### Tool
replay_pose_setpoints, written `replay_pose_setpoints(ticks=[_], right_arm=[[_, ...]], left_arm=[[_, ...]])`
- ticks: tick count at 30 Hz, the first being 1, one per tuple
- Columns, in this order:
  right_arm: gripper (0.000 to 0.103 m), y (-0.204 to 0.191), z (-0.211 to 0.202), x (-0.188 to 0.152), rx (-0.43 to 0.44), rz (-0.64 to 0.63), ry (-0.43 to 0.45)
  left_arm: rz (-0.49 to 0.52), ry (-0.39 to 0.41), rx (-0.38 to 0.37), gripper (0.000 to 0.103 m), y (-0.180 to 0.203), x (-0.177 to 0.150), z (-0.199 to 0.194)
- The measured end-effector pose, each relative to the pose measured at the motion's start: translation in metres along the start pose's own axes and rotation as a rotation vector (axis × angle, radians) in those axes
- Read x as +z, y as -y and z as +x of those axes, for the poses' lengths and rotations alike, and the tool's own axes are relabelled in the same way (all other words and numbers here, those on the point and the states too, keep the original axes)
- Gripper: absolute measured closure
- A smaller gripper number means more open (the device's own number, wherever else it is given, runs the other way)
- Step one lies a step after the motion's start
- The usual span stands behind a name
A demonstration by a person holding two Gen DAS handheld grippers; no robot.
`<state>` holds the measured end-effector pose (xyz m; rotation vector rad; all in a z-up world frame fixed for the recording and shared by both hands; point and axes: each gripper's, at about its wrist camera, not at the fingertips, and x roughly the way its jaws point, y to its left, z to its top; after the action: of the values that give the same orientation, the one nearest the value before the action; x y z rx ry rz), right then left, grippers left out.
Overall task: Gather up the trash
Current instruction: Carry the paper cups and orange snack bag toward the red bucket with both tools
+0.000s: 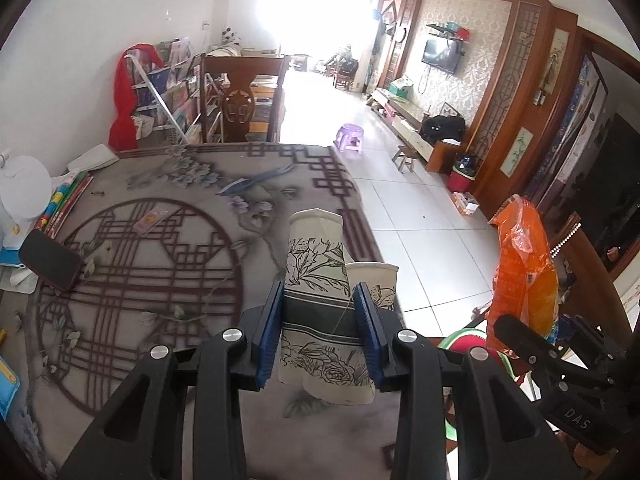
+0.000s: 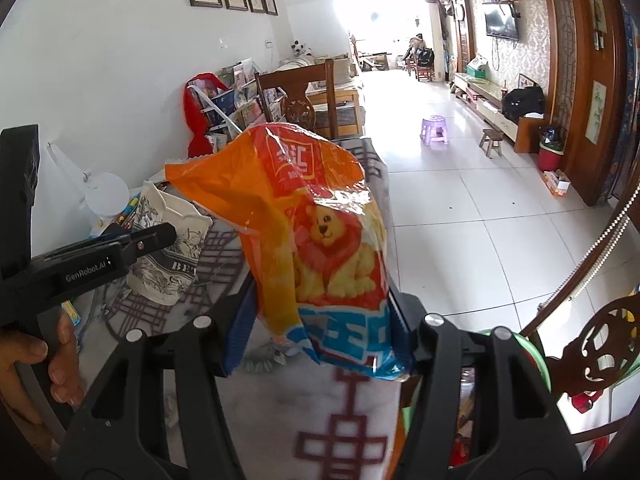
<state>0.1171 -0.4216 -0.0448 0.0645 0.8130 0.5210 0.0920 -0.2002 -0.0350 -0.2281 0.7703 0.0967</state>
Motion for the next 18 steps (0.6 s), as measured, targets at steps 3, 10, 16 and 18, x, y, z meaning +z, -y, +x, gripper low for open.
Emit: replay_pose_setpoints(ticks=[3, 10, 16, 18], right_arm=[[0.047, 0.012, -0.005, -0.003, -0.013, 0.01, -0.004], [0.047, 0.036, -0.01, -0.01, -0.036, 0.042, -0.018], [0.047, 0.055, -0.008, -0.017, -0.043, 0.065, -0.041], [0.047, 0.061, -0.008, -0.019, -0.046, 0.077, -0.048]], left_arm=[[0.015, -0.006, -0.013, 0.07, 0.014, -0.003, 0.0], [0.047, -0.018, -0.031, 0.07, 0.04, -0.006, 0.003], [0.065, -0.052, -0.061, 0.07, 0.063, -0.011, 0.012], [0.076, -0.06, -0.067, 0.07, 0.071, -0.013, 0.014]])
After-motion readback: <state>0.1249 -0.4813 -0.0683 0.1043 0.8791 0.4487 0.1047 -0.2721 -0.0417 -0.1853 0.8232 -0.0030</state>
